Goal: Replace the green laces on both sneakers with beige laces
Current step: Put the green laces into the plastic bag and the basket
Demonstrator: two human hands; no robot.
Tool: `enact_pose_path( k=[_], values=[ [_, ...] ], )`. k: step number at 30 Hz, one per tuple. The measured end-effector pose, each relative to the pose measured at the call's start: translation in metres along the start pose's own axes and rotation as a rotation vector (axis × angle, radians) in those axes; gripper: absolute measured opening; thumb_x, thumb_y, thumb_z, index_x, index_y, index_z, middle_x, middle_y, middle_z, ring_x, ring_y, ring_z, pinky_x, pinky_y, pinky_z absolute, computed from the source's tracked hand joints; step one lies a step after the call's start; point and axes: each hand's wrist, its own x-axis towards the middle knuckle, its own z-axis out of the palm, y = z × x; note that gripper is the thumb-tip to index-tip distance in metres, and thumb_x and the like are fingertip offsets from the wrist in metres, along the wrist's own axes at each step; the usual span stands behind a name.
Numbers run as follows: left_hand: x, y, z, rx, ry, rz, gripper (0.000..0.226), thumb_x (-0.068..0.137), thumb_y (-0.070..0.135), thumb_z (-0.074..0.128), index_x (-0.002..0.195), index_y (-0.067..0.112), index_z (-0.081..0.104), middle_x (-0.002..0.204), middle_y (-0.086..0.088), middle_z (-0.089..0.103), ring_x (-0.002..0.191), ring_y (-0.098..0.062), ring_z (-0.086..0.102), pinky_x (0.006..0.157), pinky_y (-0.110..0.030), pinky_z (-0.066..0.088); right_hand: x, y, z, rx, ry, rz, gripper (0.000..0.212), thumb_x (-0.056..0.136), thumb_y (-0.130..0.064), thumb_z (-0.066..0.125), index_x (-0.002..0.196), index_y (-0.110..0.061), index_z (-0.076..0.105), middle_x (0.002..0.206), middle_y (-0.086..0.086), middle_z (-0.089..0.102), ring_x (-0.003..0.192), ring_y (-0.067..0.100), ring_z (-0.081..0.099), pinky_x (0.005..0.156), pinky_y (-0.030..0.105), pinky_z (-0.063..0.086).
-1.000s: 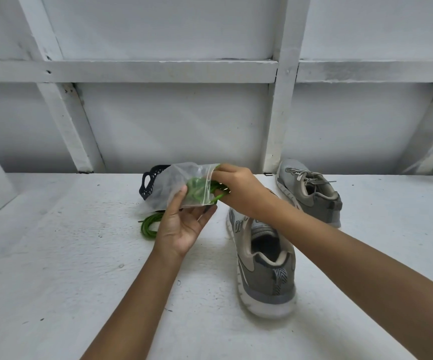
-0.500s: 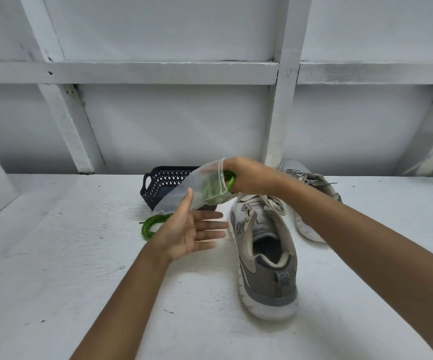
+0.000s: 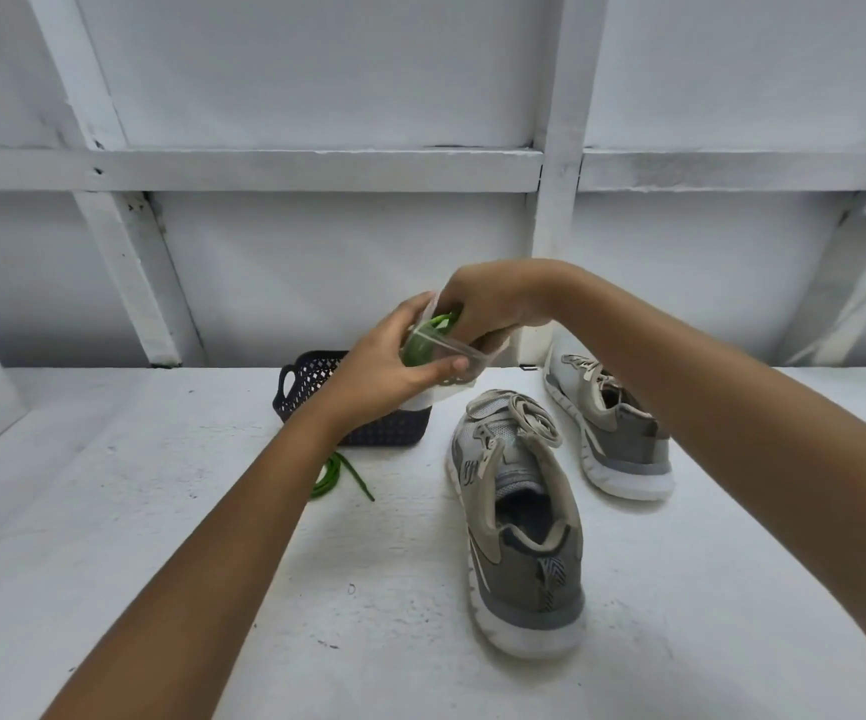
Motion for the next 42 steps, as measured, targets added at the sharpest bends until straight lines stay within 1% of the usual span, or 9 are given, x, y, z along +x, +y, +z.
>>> enact_pose_path(
  k=[2,5,9,16,22,27,32,37,42],
  values=[
    [0.003,0.000,-0.003,-0.146,0.016,0.010,0.073,0.068,0.045,0.068,0.134,0.026,0.043,0.119,0.003,0.062,0.099,-0.011,0.063,0.084,-0.027,0.054,-0.001,-0.003,-0.008,0.055,-0.041,-0.001,0.007,0.081,-0.010,0.069,0.088,-0.012,0.071,0.048,-0.012,0.060,0.042,-0.002,0.052,0.046,0.010,0.042],
    [0.007,0.001,-0.008,-0.323,0.052,0.038,0.051,0.074,0.037,0.064,0.122,0.024,0.051,0.103,0.002,0.066,0.090,-0.013,0.066,0.076,-0.026,0.057,-0.001,-0.003,-0.025,0.323,-0.067,0.004,0.027,0.085,0.000,0.063,0.111,0.007,0.064,0.083,0.009,0.073,0.069,0.014,0.068,0.065,0.018,0.057],
    [0.013,0.007,-0.016,-0.433,0.098,0.071,0.029,0.082,0.031,0.059,0.111,0.024,0.058,0.100,-0.001,0.067,0.085,-0.008,0.067,0.072,-0.021,0.055,-0.007,-0.007,-0.046,0.399,0.020,-0.067,0.021,0.090,-0.006,0.060,0.103,0.009,0.065,0.078,0.009,0.073,0.068,0.013,0.069,0.068,0.019,0.057],
    [0.020,0.009,-0.023,-0.574,0.100,-0.002,0.040,0.078,0.044,0.055,0.109,0.019,0.061,0.106,-0.004,0.070,0.096,-0.023,0.068,0.079,-0.036,0.057,-0.005,-0.016,-0.052,0.315,0.351,-0.110,0.023,0.093,-0.025,0.058,0.079,-0.013,0.072,0.084,0.007,0.073,0.076,0.018,0.068,0.079,0.032,0.056],
    [0.008,-0.012,-0.009,-0.668,0.057,-0.101,0.040,0.082,0.041,0.053,0.113,0.017,0.063,0.109,-0.010,0.069,0.100,-0.027,0.067,0.077,-0.036,0.056,-0.002,-0.011,-0.024,0.236,0.185,-0.075,0.034,0.095,-0.035,0.052,0.092,-0.006,0.070,0.090,0.011,0.072,0.081,0.019,0.071,0.074,0.033,0.058],
    [-0.002,-0.025,-0.004,-0.737,0.099,-0.143,0.045,0.081,0.039,0.054,0.118,0.014,0.060,0.113,-0.012,0.068,0.107,-0.030,0.064,0.089,-0.040,0.054,0.003,-0.007,-0.012,0.156,0.136,-0.128,0.012,0.093,-0.019,0.058,0.090,-0.011,0.066,0.075,-0.001,0.068,0.069,0.009,0.065,0.070,0.027,0.054],
    [-0.011,-0.030,-0.012,-0.807,0.127,-0.150,0.044,0.085,0.038,0.050,0.125,0.019,0.055,0.113,-0.009,0.068,0.101,-0.022,0.067,0.075,-0.036,0.057,0.014,-0.011,-0.004,0.315,0.321,-0.234,0.010,0.090,-0.016,0.061,0.081,-0.018,0.063,0.071,-0.005,0.066,0.063,0.003,0.061,0.067,0.023,0.052],
    [-0.023,-0.044,-0.033,-0.780,0.198,-0.164,0.035,0.086,0.037,0.052,0.117,0.022,0.059,0.110,-0.009,0.069,0.101,-0.028,0.067,0.079,-0.046,0.056,0.030,-0.007,0.013,0.262,0.773,-0.127,0.017,0.090,-0.016,0.053,0.089,-0.007,0.067,0.079,0.003,0.066,0.068,0.014,0.055,0.060,0.018,0.043],
    [-0.039,-0.059,-0.061,-0.815,0.267,-0.177,0.025,0.095,0.026,0.045,0.115,0.018,0.057,0.094,-0.004,0.073,0.089,-0.021,0.071,0.068,-0.040,0.059,0.042,0.005,0.062,0.206,0.149,0.171,0.023,0.091,-0.006,0.047,0.095,0.007,0.066,0.075,0.014,0.066,0.061,0.022,0.061,0.052,0.023,0.053]
  ],
)
